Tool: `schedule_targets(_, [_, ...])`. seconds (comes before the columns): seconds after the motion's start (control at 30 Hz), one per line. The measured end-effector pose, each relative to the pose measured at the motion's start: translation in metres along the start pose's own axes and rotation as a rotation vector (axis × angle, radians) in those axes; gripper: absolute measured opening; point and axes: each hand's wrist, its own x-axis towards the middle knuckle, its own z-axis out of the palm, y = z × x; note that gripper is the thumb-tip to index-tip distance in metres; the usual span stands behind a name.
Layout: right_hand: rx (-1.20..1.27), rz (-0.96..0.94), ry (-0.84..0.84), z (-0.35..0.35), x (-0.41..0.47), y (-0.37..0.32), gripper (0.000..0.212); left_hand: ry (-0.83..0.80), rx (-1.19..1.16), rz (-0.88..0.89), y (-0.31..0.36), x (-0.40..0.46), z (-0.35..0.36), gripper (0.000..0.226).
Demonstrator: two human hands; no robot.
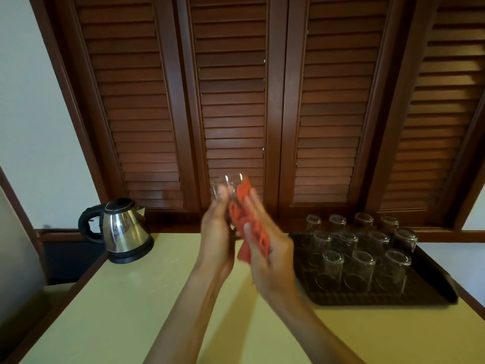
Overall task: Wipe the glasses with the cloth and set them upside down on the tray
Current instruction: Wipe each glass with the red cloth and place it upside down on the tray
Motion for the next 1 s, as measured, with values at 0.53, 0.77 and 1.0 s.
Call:
schedule_targets(0.53, [0.045, 0.241, 0.214, -0.012, 0.026, 0.005, 0.034, -0.029, 0.277, 0.036, -0.016, -0.013, 0.006, 0.055])
schedule_targets(0.77, [0.031, 0.16, 0.158, -0.012, -0.002, 0.012, 0.038, -0.037, 0.106, -0.054, -0.017, -0.008, 0.008, 0.053])
schedule_targets(1.0, [-0.099, 0.051, 0.085, -0.016, -0.011, 0.006, 0.053, -0.017, 0.072, 0.018, -0.011, -0.001, 0.01, 0.05])
